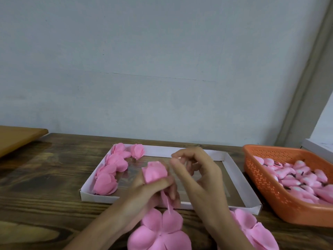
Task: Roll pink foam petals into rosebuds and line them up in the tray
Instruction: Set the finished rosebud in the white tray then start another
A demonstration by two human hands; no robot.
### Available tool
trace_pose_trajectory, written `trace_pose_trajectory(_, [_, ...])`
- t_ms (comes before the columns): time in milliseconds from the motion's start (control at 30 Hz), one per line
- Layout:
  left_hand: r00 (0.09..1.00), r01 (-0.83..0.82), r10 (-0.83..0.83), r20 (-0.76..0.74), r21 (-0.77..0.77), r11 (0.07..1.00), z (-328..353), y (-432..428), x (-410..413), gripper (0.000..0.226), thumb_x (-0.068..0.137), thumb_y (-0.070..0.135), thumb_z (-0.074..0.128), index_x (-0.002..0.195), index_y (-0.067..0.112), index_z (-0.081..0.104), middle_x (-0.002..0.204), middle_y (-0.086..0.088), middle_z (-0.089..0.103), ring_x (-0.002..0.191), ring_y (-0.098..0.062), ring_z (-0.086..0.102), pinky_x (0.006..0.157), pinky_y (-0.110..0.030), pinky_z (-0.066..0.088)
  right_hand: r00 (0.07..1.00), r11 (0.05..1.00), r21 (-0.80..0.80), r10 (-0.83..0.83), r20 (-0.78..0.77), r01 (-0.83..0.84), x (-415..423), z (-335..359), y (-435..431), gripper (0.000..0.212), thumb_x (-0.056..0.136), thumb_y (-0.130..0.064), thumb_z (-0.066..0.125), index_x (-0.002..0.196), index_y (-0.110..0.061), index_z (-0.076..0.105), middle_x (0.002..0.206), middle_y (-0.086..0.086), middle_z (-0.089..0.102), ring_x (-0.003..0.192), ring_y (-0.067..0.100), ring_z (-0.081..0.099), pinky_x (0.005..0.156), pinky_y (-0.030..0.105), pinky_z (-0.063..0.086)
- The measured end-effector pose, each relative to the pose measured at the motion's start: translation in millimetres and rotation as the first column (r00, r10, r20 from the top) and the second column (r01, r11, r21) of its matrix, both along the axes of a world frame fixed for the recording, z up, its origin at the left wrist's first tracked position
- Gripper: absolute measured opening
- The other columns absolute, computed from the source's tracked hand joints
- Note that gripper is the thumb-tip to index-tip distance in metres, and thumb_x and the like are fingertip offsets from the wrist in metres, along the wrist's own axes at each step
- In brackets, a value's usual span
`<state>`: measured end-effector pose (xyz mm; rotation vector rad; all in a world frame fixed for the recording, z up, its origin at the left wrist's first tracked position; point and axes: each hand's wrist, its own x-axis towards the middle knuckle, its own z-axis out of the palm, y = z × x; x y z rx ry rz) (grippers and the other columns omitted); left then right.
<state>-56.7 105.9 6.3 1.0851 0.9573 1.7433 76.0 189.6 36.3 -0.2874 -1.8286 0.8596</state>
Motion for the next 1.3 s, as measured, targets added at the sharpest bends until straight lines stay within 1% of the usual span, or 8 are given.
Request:
trace_pose_trajectory(200, [0.979,-0.07,0.045,0.196,0.124,0.99,11,-2,-13,0.016,0.09,0.017,0.072,0.097,0.011,0.058,0.084,-0.014,0.057,0.092,-0.028,0.063,0.078,-0.041,0.057,0.934,0.983,0.13,-0.162,0.32,0.126,8,0,7,0.058,0.101,-0.063,0.036,0.071,-0.016,0.052,0.061,0.004,0.058,0.054,0.019,0.052,0.057,0.045,0.046])
trace_pose_trajectory(300, [0.972,-0.126,0.09,0.215,0.159,0.979,13,-1,-20,0.031,0.086,0.024,0.079,0.103,0.011,0.057,0.098,-0.012,0.063,0.11,-0.029,0.065,0.097,-0.052,0.052,0.901,0.994,-0.107,0.062,0.429,-0.018,2,-5,-4,0.047,0.094,-0.069,0.044,0.08,-0.027,0.062,0.072,-0.006,0.073,0.056,0.015,0.068,0.052,0.035,0.052])
trace_pose_trajectory(400, [0.98,-0.099,0.072,0.188,0.142,0.985,13,-4,-22,0.047,0.079,0.032,0.089,0.106,0.012,0.056,0.109,-0.015,0.067,0.124,-0.033,0.063,0.089,-0.05,0.058,0.902,0.891,-0.432,0.293,0.318,-0.137,-6,-11,-14,0.023,0.089,-0.053,0.067,0.09,-0.031,0.06,0.086,0.0,0.078,0.06,0.023,0.073,0.045,0.03,0.05])
trace_pose_trajectory(500, [0.988,-0.016,-0.001,0.152,0.115,0.993,11,-5,-23,0.052,0.085,0.035,0.084,0.115,0.01,0.049,0.136,-0.023,0.061,0.13,-0.038,0.057,0.068,-0.046,0.058,0.926,0.724,-0.662,0.357,0.121,-0.193,-10,-9,-17,0.031,0.086,-0.026,0.083,0.102,-0.014,0.059,0.083,0.012,0.077,0.06,0.023,0.069,0.05,0.029,0.054])
trace_pose_trajectory(600, [0.997,0.045,-0.055,0.059,0.152,0.987,7,-4,-24,0.03,0.097,0.023,0.071,0.11,0.007,0.049,0.146,-0.023,0.055,0.14,-0.039,0.05,0.093,-0.05,0.057,0.959,0.644,-0.744,0.283,0.019,-0.175,-8,-3,-17,0.032,0.082,-0.007,0.086,0.102,-0.002,0.061,0.088,0.021,0.076,0.062,0.021,0.071,0.056,0.028,0.058])
trace_pose_trajectory(800, [0.995,0.099,-0.101,0.003,0.151,0.984,-4,1,-22,0.013,0.099,0.01,0.066,0.108,0.007,0.058,0.15,-0.027,0.05,0.137,-0.049,0.048,0.116,-0.071,0.029,0.972,0.628,-0.749,0.211,-0.099,-0.212,-4,3,-15,0.016,0.087,0.004,0.076,0.098,0.004,0.064,0.087,0.025,0.075,0.075,0.028,0.077,0.062,0.03,0.062])
trace_pose_trajectory(1067, [0.994,0.111,-0.11,-0.013,0.122,0.986,0,0,-18,0.052,0.093,0.023,0.076,0.135,0.003,0.055,0.134,-0.027,0.062,0.123,-0.04,0.06,0.106,-0.045,0.049,0.964,0.751,-0.605,0.222,-0.147,-0.265,-6,1,-16,0.008,0.086,0.004,0.074,0.082,0.001,0.068,0.073,0.018,0.075,0.062,0.019,0.07,0.061,0.029,0.06])
trace_pose_trajectory(1300, [0.966,0.153,-0.134,-0.222,0.075,0.985,0,1,-17,0.039,0.107,0.016,0.055,0.146,0.008,0.052,0.144,-0.022,0.058,0.137,-0.04,0.053,0.107,-0.041,0.05,0.958,0.788,-0.547,0.263,-0.118,-0.284,-8,2,-16,0.01,0.089,-0.01,0.078,0.087,-0.001,0.075,0.097,0.004,0.081,0.09,0.024,0.078,0.077,0.034,0.064])
